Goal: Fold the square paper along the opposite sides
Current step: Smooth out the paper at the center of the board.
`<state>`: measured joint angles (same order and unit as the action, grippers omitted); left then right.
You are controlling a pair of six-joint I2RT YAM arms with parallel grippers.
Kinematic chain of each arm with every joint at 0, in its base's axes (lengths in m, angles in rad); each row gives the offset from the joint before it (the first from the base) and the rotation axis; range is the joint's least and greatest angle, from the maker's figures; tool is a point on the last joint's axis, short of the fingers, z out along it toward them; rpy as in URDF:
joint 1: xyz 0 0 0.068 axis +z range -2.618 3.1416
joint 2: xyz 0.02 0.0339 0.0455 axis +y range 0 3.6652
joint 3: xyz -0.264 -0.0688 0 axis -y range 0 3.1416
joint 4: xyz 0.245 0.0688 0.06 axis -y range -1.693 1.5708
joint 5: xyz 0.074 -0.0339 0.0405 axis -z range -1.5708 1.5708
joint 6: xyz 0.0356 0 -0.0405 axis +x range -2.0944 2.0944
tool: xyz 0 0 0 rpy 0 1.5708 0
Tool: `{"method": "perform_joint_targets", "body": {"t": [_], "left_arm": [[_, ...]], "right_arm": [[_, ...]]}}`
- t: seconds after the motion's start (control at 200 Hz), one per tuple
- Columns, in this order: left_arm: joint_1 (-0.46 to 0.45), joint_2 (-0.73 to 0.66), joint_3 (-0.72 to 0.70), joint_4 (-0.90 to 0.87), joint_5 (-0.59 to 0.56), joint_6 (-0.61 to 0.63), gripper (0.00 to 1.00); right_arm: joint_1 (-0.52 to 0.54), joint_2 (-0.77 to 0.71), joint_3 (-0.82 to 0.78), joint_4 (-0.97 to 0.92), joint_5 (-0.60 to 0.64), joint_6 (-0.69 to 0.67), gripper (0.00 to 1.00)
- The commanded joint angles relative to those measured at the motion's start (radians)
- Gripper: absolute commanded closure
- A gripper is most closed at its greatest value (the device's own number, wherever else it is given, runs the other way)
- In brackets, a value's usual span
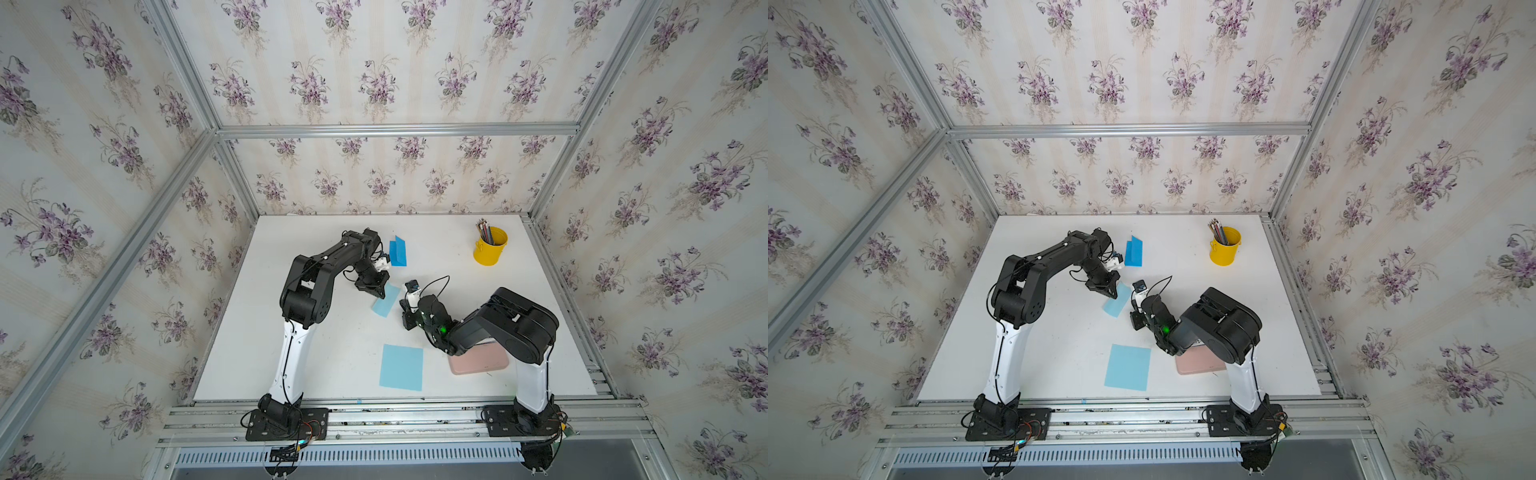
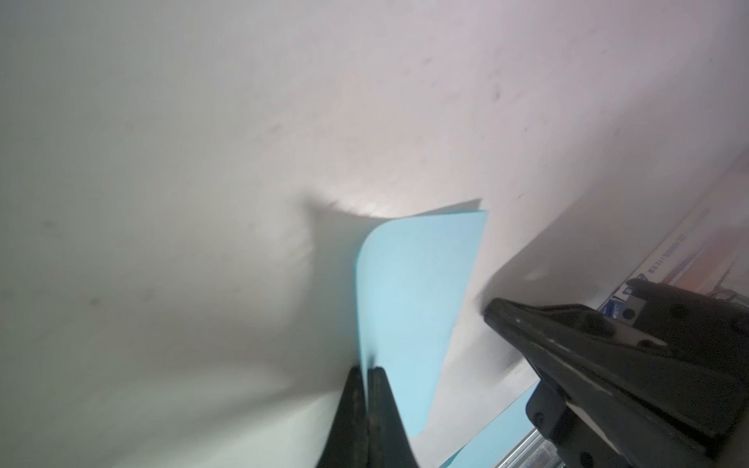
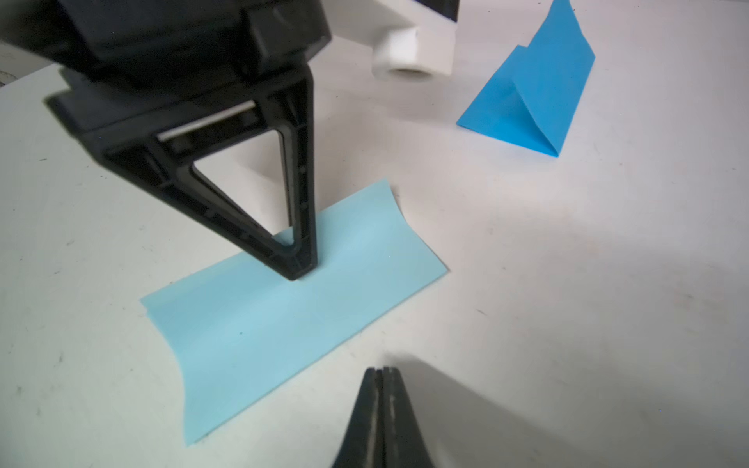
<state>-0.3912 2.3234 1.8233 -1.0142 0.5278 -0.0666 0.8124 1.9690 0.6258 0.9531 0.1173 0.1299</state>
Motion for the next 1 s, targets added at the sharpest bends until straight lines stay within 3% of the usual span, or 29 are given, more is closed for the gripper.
{"method": "perform_joint_targets", "body": {"t": [0.0, 0.075, 0.205, 0.564, 0.994], "left_arm": [[0.002, 0.005, -0.005, 0.018, -0.075, -0.008, 1.00], [0.001, 0.008, 0.000, 0.017, -0.073, -0.009, 1.00], [0.002, 0.010, 0.007, 0.011, -0.075, -0.007, 1.00], [0.003, 0.014, 0.007, 0.011, -0.081, -0.003, 1.00], [0.017, 0.010, 0.023, -0.006, -0.089, 0.001, 1.00]], "right_arm": [[0.001, -0.014, -0.014, 0.108, -0.097, -0.102, 0.99], [0.001, 0.004, -0.005, 0.202, -0.152, -0.130, 0.98], [0.018, 0.049, 0.061, 0.195, -0.204, -0.115, 0.98], [0.060, 0.100, 0.089, 0.037, -0.148, -0.122, 0.99], [0.072, -0.065, -0.017, -0.089, -0.122, -0.165, 0.98]]}}
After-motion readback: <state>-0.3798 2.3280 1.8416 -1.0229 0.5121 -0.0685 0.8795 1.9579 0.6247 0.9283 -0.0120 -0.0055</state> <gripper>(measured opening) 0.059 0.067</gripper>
